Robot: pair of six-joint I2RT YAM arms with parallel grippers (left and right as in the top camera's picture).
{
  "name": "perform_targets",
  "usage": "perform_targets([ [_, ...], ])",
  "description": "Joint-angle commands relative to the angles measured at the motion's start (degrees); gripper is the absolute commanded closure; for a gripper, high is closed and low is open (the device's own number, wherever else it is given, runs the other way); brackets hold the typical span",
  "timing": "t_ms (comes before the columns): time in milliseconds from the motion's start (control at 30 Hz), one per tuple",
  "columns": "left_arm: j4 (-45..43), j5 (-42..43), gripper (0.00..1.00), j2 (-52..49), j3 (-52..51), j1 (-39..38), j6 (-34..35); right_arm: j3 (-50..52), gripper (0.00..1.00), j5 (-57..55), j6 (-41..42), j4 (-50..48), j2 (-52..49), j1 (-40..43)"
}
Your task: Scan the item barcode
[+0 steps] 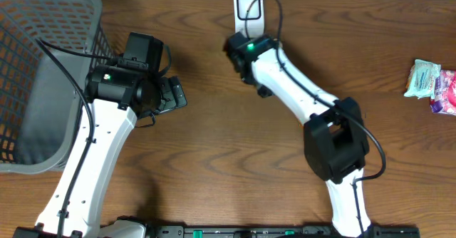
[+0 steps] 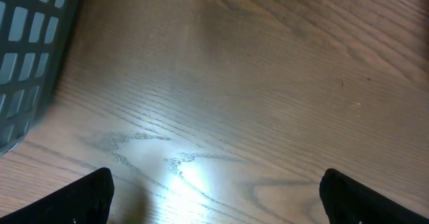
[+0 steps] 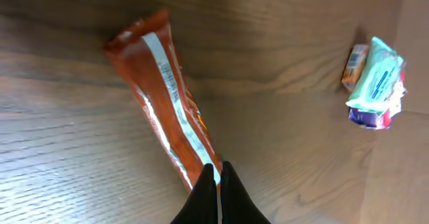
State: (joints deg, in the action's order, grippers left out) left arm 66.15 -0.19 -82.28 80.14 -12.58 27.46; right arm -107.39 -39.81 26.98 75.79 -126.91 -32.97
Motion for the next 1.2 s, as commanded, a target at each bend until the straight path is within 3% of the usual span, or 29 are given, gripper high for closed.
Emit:
perform_targets([
  [0, 0.24, -0.52, 0.02, 0.31, 0.39, 0.20, 0.72, 0.59, 0.89, -1.60, 2.75, -0.63, 0.92, 0.13],
  [67, 0.24, -0.52, 0.02, 0.31, 0.39, 0.20, 0.72, 0.59, 0.80, 3.96, 1.33, -1.55, 0.92, 1.25],
  [133, 0.24, -0.52, 0.02, 0.31, 0.39, 0.20, 0.72, 0.90, 0.78, 9.22, -4.50, -2.91, 0.90, 2.36],
  [233, 0.24, -0.52, 0.02, 0.31, 0.39, 0.20, 0.72, 2.10, 0.66, 14.19, -10.99, -4.74, 0.90, 3.78],
  [333, 0.24, -0.52, 0.02, 0.31, 0.39, 0.20, 0.72, 3.82, 0.58, 15.54, -12.98, -7.63, 0.90, 4.57],
  [433, 0.24, -0.50, 0.02, 0.31, 0.39, 0.20, 0.72, 5.92, 0.40, 16.28, -14.53, -11.91, 0.90, 4.90],
  [500, 0.24, -0.52, 0.02, 0.31, 0.39, 0.20, 0.72, 7.52, 0.35, 16.46, -14.91, -14.71, 0.90, 4.92],
  [833, 0.24, -0.52, 0.02, 0.31, 0.39, 0.20, 0.72, 17.11, 0.32, 16.81, -18.51, -26.34, 0.90, 5.81],
  [933, 0.24, -0.50, 0.02, 0.31, 0.39, 0.20, 0.72, 19.23, 0.36, 17.51, -18.53, -28.30, 0.90, 7.43],
  [1033, 0.24, -0.50, 0.02, 0.31, 0.39, 0.20, 0.72, 21.31, 0.48, 22.88, -21.09, -29.73, 0.90, 9.81],
  [1167, 0.24, -0.50, 0.02, 0.31, 0.39, 0.20, 0.72, 22.53, 0.52, 23.96, -21.73, -30.12, 0.90, 11.85],
])
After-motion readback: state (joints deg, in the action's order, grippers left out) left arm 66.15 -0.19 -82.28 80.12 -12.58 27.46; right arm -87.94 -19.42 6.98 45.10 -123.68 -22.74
